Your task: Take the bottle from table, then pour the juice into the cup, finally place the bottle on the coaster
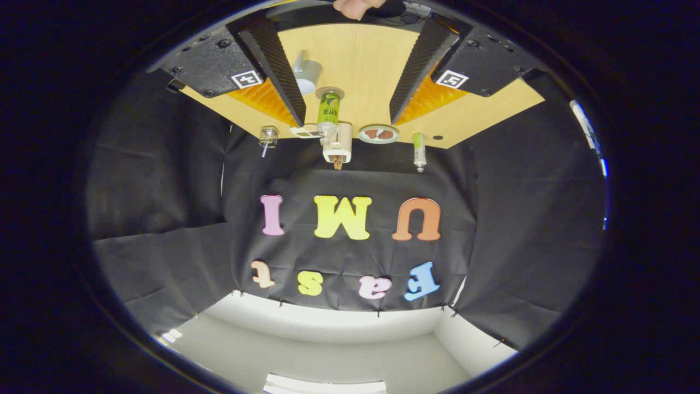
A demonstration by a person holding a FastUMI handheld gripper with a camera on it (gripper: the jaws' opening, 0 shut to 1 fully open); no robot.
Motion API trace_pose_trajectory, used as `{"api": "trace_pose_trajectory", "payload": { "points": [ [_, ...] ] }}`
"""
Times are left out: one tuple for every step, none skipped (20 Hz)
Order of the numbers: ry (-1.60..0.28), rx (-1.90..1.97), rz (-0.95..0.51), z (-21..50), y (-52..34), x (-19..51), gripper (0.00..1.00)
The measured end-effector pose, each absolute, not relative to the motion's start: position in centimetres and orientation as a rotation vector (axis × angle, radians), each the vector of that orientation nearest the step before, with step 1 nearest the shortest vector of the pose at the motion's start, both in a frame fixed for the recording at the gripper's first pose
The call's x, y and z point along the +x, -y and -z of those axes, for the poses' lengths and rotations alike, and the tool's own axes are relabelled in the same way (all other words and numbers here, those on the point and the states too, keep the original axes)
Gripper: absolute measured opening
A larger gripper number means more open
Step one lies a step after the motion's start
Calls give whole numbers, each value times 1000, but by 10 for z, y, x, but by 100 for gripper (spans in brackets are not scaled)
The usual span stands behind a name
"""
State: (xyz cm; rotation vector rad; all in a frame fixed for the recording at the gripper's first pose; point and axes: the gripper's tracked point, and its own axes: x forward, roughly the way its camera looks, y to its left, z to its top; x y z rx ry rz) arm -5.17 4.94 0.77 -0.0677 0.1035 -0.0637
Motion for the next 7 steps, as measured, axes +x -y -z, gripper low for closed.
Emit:
{"api": "trace_pose_trajectory", "payload": {
  "points": [
    [-105,-71,54,-8,-50,-51,99],
    [-108,-71,57,-7,-49,-51,99],
    [-112,-73,72,-7,-47,-51,100],
    [-108,-76,84,-8,-45,-53,100],
    [-99,-76,85,-12,-46,-53,100],
    [-92,-77,84,-12,-48,-53,100],
    [-89,-80,86,-12,-48,-52,100]
  ]
}}
